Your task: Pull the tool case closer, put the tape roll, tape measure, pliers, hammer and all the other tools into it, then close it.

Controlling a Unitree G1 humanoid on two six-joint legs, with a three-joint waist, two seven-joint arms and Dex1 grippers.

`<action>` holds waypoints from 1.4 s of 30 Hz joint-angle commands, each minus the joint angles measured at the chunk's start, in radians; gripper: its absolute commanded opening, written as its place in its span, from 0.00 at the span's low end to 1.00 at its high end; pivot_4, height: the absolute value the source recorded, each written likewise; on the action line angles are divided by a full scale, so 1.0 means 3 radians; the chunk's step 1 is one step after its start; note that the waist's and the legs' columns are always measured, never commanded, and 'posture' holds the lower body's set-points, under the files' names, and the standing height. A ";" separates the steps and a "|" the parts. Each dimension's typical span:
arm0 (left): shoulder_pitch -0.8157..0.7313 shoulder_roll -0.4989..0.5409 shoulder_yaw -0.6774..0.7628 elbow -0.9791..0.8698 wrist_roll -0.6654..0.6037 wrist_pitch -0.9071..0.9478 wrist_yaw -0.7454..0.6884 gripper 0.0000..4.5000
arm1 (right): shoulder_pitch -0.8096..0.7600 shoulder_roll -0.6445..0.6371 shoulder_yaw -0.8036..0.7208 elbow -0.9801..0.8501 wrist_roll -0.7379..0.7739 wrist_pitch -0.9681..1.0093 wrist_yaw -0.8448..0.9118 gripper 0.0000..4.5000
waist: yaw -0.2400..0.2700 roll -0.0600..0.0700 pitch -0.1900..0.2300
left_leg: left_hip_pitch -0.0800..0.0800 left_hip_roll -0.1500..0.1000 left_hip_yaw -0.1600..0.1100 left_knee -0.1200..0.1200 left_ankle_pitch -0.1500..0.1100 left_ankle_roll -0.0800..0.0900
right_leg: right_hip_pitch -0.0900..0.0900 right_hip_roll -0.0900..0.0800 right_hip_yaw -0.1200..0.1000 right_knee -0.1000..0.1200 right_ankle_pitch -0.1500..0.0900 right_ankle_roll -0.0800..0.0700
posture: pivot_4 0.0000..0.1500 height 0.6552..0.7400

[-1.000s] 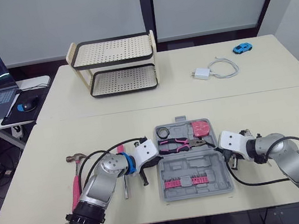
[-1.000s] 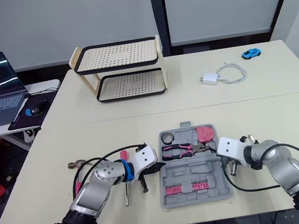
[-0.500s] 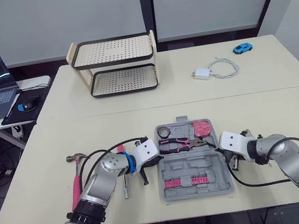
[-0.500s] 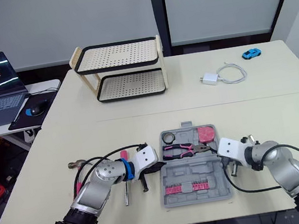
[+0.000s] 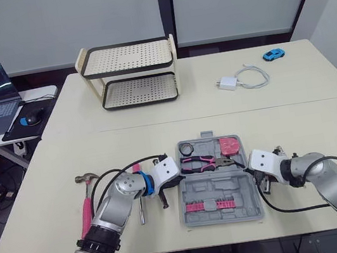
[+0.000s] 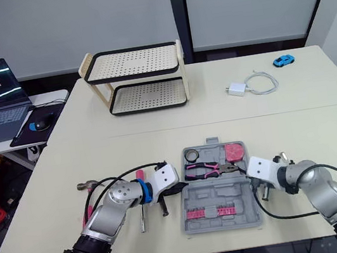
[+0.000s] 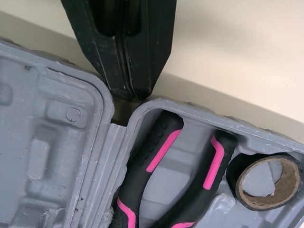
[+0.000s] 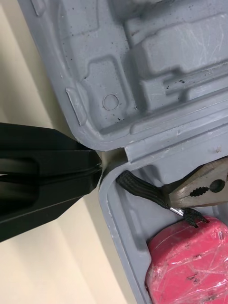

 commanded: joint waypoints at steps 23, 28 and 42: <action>0.1552 0.2158 0.3324 0.0953 -0.1776 0.0023 -0.1270 0.90 | 0.1000 -0.1054 -0.2840 0.0327 0.1545 0.0089 0.1131 1.00 | -0.0097 0.0004 0.0008 | 0.0002 0.0006 0.0009 -0.0010 -0.0012 0.0019 | -0.0004 0.0000 0.0001 -0.0007 -0.0001 -0.0001 | 1.00 1.00; 0.1456 0.2485 0.3400 0.1914 -0.1640 -0.0231 -0.1237 0.99 | 0.0771 -0.1210 -0.2795 0.0993 0.1453 -0.0180 0.1132 1.00 | -0.0101 0.0003 0.0011 | 0.0003 0.0008 0.0010 -0.0011 -0.0013 0.0019 | -0.0013 0.0001 0.0000 -0.0004 -0.0001 -0.0001 | 1.00 1.00; 0.1397 0.2332 0.3247 0.1969 -0.1523 -0.0436 -0.0953 0.99 | 0.0597 -0.1194 -0.2638 0.1248 0.1366 -0.0310 0.0934 1.00 | -0.0106 0.0004 0.0011 | -0.0002 0.0007 0.0013 -0.0013 -0.0013 0.0018 | -0.0026 -0.0001 0.0006 -0.0001 -0.0001 -0.0001 | 1.00 1.00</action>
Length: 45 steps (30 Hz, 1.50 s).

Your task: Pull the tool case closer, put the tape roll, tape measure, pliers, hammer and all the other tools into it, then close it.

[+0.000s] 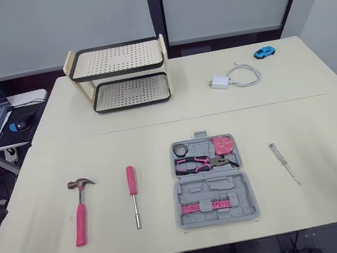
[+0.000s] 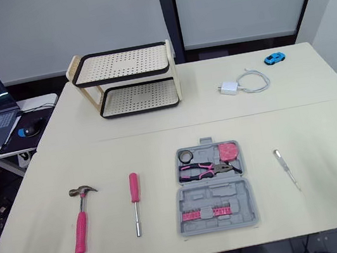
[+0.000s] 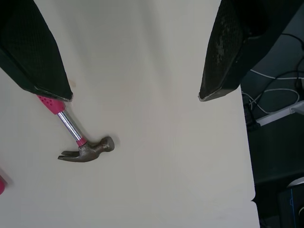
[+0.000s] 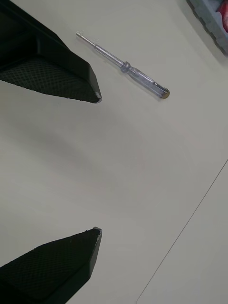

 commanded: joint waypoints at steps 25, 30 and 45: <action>-0.1241 -0.0987 -0.1544 -0.3543 -0.1048 0.1226 0.0296 0.99 | 0.1400 0.0835 -0.0655 -0.1824 0.0433 0.0724 -0.0611 1.00 | 0.0084 -0.0003 -0.0005 | -0.0005 -0.0002 -0.0002 0.0008 0.0001 -0.0001 | 0.0019 -0.0001 0.0000 -0.0001 0.0002 0.0000 | 1.00 1.00; -0.1733 -0.1471 -0.2259 -0.3990 -0.1062 0.1265 0.0230 0.99 | 0.1725 0.0926 -0.0905 -0.2016 0.0529 0.0841 -0.0568 1.00 | 0.0059 -0.0004 -0.0005 | -0.0002 -0.0001 0.0003 0.0009 0.0001 -0.0001 | 0.0022 0.0001 0.0002 -0.0003 0.0002 0.0000 | 1.00 1.00; -0.1784 -0.1797 -0.2591 -0.3948 -0.0751 0.1020 0.0305 0.99 | 0.1378 0.1062 -0.0367 -0.2518 0.0473 0.1055 -0.1089 1.00 | 0.0031 -0.0002 -0.0006 | -0.0001 -0.0001 0.0000 0.0010 0.0001 0.0000 | 0.0026 0.0002 0.0000 -0.0004 0.0002 0.0000 | 1.00 1.00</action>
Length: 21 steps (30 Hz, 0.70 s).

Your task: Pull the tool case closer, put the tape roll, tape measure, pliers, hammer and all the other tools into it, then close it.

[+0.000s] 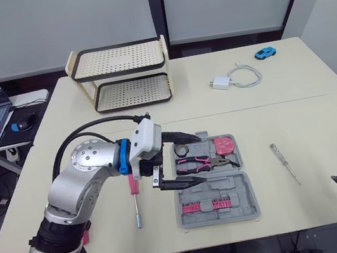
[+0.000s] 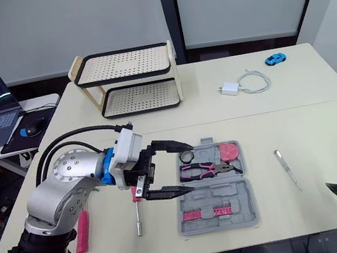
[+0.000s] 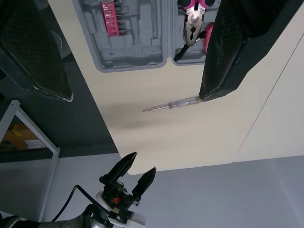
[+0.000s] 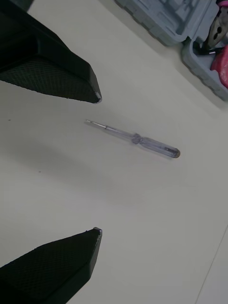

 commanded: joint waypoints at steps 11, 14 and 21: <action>0.0086 -0.0124 -0.0132 -0.0166 0.0204 -0.0065 0.0227 0.99 | -0.1090 0.0190 0.1107 0.0187 -0.0184 0.0402 -0.0743 1.00 | 0.0013 -0.0001 0.0000 | -0.0004 0.0000 -0.0003 0.0001 0.0008 -0.0014 | -0.0002 0.0000 -0.0002 -0.0001 0.0000 0.0000 | 1.00 1.00; 0.0081 -0.0163 -0.0179 -0.0202 0.0216 -0.0041 0.0250 0.99 | -0.1220 0.0328 0.1281 0.0249 -0.0146 0.0606 -0.0884 1.00 | 0.0023 -0.0002 0.0001 | -0.0005 -0.0002 -0.0002 0.0001 0.0008 -0.0015 | -0.0002 -0.0001 -0.0001 -0.0003 0.0000 0.0000 | 1.00 1.00; 0.0067 -0.0205 -0.0248 -0.0225 0.0248 -0.0029 0.0269 0.99 | -0.1482 0.0473 0.1440 0.0690 -0.0376 0.0576 -0.1198 1.00 | 0.0022 -0.0001 0.0000 | -0.0003 -0.0002 -0.0002 0.0001 0.0009 -0.0015 | -0.0004 0.0000 0.0000 -0.0001 0.0000 0.0000 | 1.00 1.00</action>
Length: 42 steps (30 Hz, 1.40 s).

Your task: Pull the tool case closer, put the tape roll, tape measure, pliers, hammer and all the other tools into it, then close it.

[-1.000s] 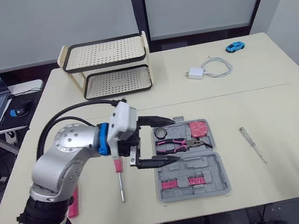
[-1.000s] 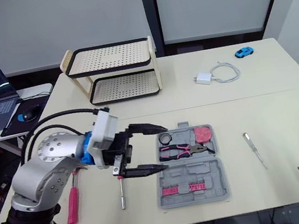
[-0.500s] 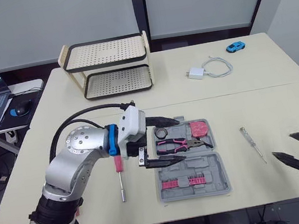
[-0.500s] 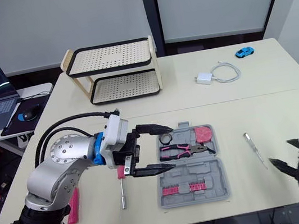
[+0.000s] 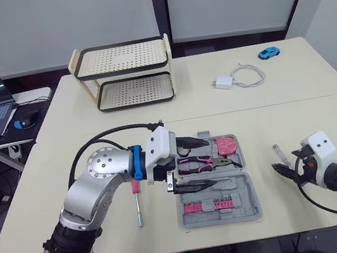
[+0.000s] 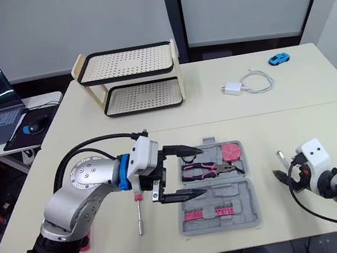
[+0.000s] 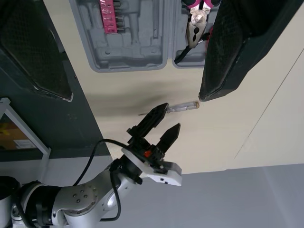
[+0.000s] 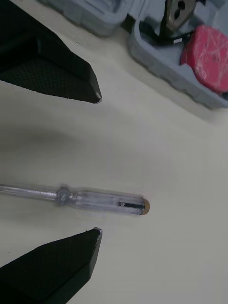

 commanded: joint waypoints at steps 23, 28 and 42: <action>-0.0133 -0.0092 -0.0061 -0.0104 0.0000 0.0047 0.0054 0.99 | -0.0145 0.0140 0.0071 0.0567 -0.0112 -0.0182 -0.0031 1.00 | -0.0007 0.0000 -0.0001 | 0.0001 0.0001 0.0000 0.0000 0.0000 0.0000 | 0.0000 0.0001 0.0000 0.0001 0.0000 0.0000 | 1.00 1.00; -0.0116 -0.0093 -0.0079 -0.0064 0.0034 0.0000 0.0031 1.00 | -0.0189 0.0144 0.0127 0.0672 -0.0156 -0.0266 -0.0034 0.86 | -0.0013 -0.0001 -0.0001 | 0.0003 0.0001 0.0000 0.0001 0.0000 0.0000 | 0.0001 0.0002 0.0000 0.0002 0.0000 0.0000 | 1.00 1.00; 0.0034 -0.0034 -0.0058 -0.0077 0.0072 -0.0065 -0.0011 1.00 | -0.0103 0.0010 0.0296 0.0593 -0.0417 -0.0601 0.0049 0.03 | -0.0042 0.0000 -0.0002 | 0.0003 0.0002 -0.0001 0.0000 0.0000 0.0000 | 0.0001 0.0003 0.0000 0.0002 0.0000 0.0000 | 1.00 1.00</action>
